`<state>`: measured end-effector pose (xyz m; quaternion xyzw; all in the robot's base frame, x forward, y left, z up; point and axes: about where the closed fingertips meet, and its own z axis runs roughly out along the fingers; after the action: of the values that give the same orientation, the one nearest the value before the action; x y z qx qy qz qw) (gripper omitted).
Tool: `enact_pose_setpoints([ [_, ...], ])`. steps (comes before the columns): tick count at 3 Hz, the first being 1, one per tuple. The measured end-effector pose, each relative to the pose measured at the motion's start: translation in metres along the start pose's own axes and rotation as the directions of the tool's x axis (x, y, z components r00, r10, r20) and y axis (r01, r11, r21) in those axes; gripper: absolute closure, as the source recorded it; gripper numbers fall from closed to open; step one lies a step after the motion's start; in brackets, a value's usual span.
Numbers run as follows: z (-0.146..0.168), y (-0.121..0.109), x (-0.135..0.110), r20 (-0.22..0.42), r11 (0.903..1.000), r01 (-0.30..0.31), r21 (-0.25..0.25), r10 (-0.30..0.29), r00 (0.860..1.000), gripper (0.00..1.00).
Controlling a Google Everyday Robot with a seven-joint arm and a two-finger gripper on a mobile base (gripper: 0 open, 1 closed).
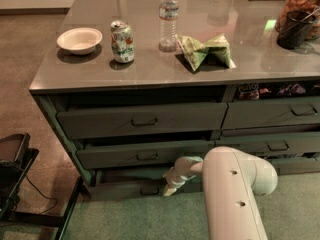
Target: Open bottom drawer
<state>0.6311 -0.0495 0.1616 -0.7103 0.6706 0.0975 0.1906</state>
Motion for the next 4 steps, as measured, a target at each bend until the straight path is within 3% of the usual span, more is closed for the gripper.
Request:
enact_pose_setpoints([
  [1, 0.000, 0.027, 0.002, -0.030, 0.9951, -0.051, -0.084, 0.049, 0.998, 0.00],
  [2, -0.001, 0.059, 0.003, -0.054, 0.9784, -0.115, -0.171, 0.108, 0.993, 0.00],
  [3, -0.006, 0.067, 0.002, -0.053, 0.9711, -0.135, -0.197, 0.127, 0.990, 0.00],
  [4, -0.008, 0.066, 0.001, -0.053, 0.9711, -0.135, -0.197, 0.127, 0.990, 0.00],
])
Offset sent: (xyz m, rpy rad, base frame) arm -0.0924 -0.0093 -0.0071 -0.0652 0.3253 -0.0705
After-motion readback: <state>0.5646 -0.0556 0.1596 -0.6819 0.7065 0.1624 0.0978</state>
